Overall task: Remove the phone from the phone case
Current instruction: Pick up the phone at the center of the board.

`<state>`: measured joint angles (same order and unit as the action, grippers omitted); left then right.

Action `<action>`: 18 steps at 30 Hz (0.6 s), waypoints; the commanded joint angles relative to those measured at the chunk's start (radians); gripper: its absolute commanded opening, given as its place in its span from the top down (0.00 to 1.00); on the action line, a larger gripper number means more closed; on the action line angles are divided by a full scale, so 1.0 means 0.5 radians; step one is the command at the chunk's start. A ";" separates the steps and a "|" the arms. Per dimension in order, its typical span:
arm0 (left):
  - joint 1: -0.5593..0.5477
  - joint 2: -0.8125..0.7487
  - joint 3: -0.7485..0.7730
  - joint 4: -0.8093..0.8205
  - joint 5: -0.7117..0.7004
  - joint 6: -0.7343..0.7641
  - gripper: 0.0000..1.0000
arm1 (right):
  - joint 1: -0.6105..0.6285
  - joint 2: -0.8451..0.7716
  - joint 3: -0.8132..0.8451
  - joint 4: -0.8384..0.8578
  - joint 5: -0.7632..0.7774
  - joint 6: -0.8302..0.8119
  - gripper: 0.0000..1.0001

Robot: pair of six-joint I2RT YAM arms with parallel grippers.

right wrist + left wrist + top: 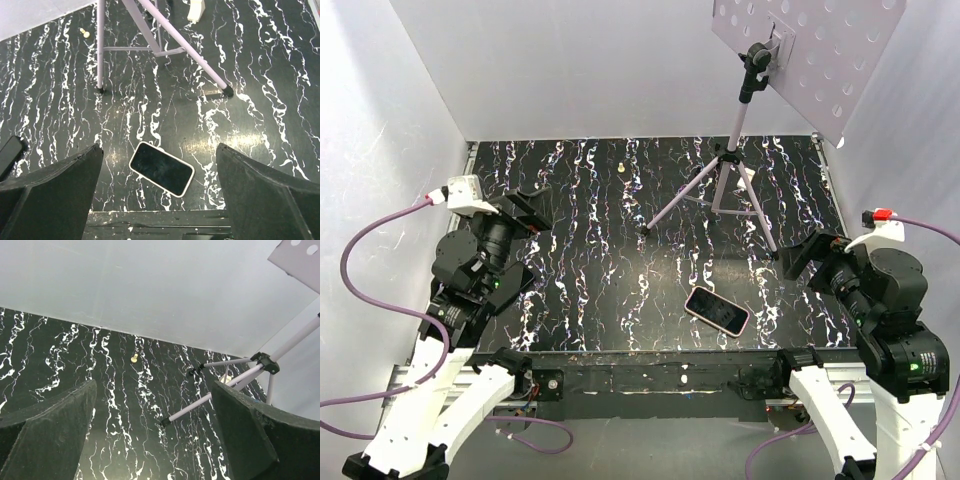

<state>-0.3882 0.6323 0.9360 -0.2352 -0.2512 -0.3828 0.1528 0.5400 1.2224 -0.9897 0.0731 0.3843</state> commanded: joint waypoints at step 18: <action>0.009 0.291 -0.261 -0.051 0.714 -0.550 0.01 | 0.307 0.389 -0.791 0.426 -0.773 0.170 0.00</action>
<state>-0.3882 0.7269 0.8227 -0.2649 -0.0475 -0.6132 0.2047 0.7189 0.9096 -0.9379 -0.2581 0.4042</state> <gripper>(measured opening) 0.993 0.997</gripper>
